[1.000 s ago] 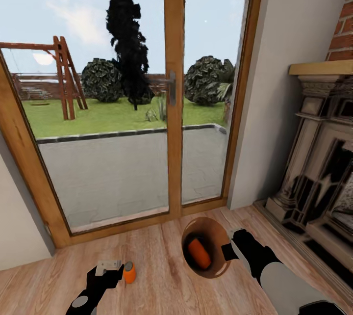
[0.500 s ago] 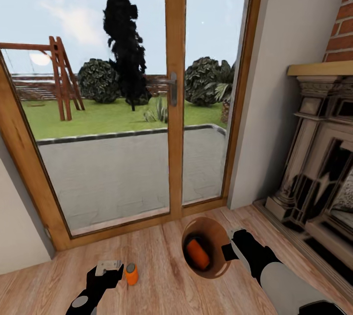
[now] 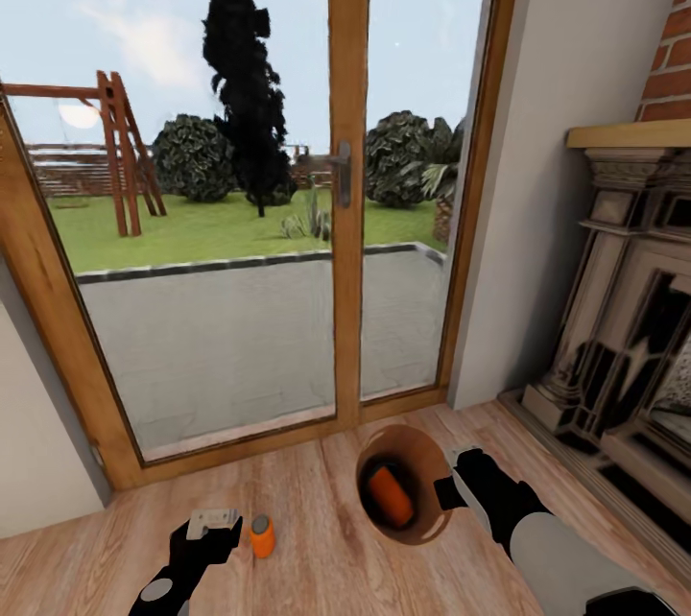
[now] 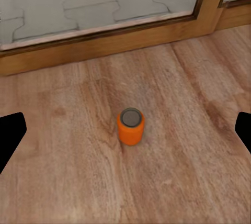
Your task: Put the three can of soda from the living room inside the tash can in the kitchen.
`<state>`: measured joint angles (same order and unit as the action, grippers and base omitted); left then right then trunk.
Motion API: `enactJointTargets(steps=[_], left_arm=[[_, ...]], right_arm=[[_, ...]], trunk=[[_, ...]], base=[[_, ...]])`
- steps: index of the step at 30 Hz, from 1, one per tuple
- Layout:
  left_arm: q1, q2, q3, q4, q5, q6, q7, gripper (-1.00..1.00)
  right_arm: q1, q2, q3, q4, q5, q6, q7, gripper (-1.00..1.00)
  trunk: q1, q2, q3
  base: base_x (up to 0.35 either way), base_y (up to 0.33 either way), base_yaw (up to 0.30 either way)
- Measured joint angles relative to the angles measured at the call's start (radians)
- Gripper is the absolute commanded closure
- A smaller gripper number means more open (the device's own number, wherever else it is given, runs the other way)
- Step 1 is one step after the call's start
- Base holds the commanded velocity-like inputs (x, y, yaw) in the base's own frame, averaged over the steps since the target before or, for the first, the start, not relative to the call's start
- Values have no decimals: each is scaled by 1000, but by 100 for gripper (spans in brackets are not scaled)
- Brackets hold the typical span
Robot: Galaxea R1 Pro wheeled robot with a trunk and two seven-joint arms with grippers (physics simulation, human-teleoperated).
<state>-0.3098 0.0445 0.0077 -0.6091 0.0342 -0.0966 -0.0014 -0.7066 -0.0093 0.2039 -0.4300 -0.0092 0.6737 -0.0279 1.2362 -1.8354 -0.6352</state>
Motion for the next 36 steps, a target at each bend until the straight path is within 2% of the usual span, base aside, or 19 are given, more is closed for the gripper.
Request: enactJointTargets(steps=[5,9,12,17,18,20,22,25,26,29,32,36], left_arm=[[0,0,0,0,1,10,-4,-100],[-2,0,0,-7,8,61,-4,-100],[-36,1,1,-5,11,133,-5,-100],[-144,0,4,50,11,311,-6,-100],[-186,0,4,73,11,366,-5,-100],[-254,-3,6,112,11,432,1,-100],[-295,-7,6,137,11,473,3,-100],[-394,-26,8,196,16,627,4,-100],[-439,-31,11,211,19,709,5,-100],[-493,-34,12,218,21,790,6,-100],[-527,-35,14,220,21,828,6,-100],[-537,-35,14,219,22,839,6,-100]], right_arm=[[0,-3,-1,0,0,1,0,100],[0,-1,-1,0,-3,1,0,100],[0,-1,-1,0,0,1,0,100],[0,1,-1,0,-1,2,0,100],[0,1,0,0,0,3,0,100],[0,1,0,0,-1,3,0,100],[0,1,0,0,0,3,0,100],[0,1,0,0,0,4,0,100],[0,1,1,0,0,4,0,100],[0,1,1,0,0,6,0,100],[0,1,2,0,1,16,0,100],[0,1,1,0,2,19,0,100]], trunk=[[0,0,0],[0,0,0],[0,0,0],[0,0,0],[0,0,0],[0,0,0],[0,0,0],[0,0,0],[0,0,0],[0,0,0],[0,0,0],[0,0,0]], base=[[62,169,0],[114,132,0],[61,53,0],[20,18,0],[8,7,0],[5,4,0],[3,2,0],[0,0,0],[0,0,0],[0,0,0],[0,0,0],[0,0,0]])
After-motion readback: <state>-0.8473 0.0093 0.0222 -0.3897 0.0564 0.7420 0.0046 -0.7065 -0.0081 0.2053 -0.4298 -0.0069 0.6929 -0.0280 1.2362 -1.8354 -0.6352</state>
